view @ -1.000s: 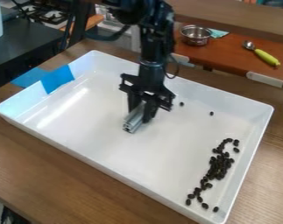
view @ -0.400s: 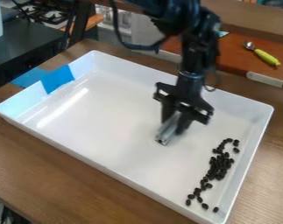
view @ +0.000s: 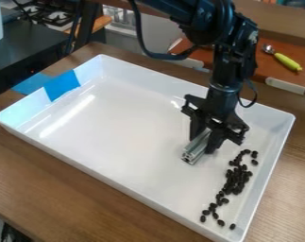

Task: Sweep into pile

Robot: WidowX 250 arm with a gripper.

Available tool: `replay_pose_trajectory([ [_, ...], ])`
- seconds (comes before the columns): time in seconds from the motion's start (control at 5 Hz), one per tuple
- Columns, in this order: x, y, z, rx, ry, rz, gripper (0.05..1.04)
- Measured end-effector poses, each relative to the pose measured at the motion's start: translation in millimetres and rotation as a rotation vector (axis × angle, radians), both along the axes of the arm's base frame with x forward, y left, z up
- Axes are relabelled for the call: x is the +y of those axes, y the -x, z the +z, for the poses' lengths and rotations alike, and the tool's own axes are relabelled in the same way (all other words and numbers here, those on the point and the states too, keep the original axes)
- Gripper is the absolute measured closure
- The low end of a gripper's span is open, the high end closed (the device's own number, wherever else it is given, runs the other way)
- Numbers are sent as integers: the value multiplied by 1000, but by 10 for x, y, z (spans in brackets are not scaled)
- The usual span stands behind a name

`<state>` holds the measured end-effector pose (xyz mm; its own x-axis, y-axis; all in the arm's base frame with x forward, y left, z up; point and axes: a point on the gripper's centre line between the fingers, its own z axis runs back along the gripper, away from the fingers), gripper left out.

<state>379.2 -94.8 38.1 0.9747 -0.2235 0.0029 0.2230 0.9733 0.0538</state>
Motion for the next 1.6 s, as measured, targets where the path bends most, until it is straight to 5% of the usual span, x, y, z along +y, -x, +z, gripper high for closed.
replay_pose_trajectory([
  [0.8,-33,48,-27,-7,38,-297,692],
  [1.6,67,526,0,9,58,-587,692],
])
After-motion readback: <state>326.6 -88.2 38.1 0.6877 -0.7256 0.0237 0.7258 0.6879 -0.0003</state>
